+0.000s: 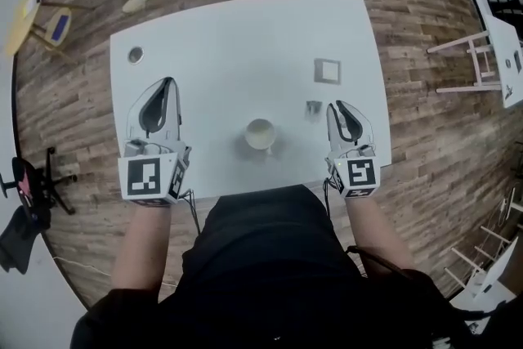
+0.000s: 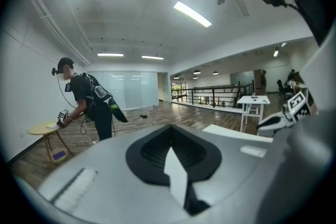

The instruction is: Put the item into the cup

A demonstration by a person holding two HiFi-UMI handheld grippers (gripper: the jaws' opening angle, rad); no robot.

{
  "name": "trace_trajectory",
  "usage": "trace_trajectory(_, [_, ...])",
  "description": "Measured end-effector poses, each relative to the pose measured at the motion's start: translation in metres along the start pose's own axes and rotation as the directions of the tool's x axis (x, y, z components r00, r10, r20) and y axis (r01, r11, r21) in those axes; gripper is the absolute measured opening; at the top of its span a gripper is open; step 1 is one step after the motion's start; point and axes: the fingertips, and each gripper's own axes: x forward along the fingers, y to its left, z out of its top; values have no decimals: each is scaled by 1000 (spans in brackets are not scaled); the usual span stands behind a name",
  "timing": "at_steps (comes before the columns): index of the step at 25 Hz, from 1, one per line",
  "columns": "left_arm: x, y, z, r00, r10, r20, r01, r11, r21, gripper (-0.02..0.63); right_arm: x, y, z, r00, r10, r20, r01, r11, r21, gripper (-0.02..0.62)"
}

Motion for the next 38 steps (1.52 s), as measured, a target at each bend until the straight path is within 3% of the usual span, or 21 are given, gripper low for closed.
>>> trace_trajectory(11, [7,-12,-22,997,-14,-78,14,1000,-7,8,17,10,-26,997,47,-67,-45,999,28,89])
trace_trajectory(18, [19,-16,-27,993,-10,-122,2,998,-60,8,23,19,-48,990,69,-125,-64,997,42,121])
trace_trajectory(31, [37,-17,-25,993,-38,-111,29,996,-80,8,30,26,-83,971,113,-209,-98,992,84,149])
trace_trajectory(38, [33,-17,-53,983,-73,-168,64,996,-56,8,34,26,-97,961,105,-257,-77,990,116,150])
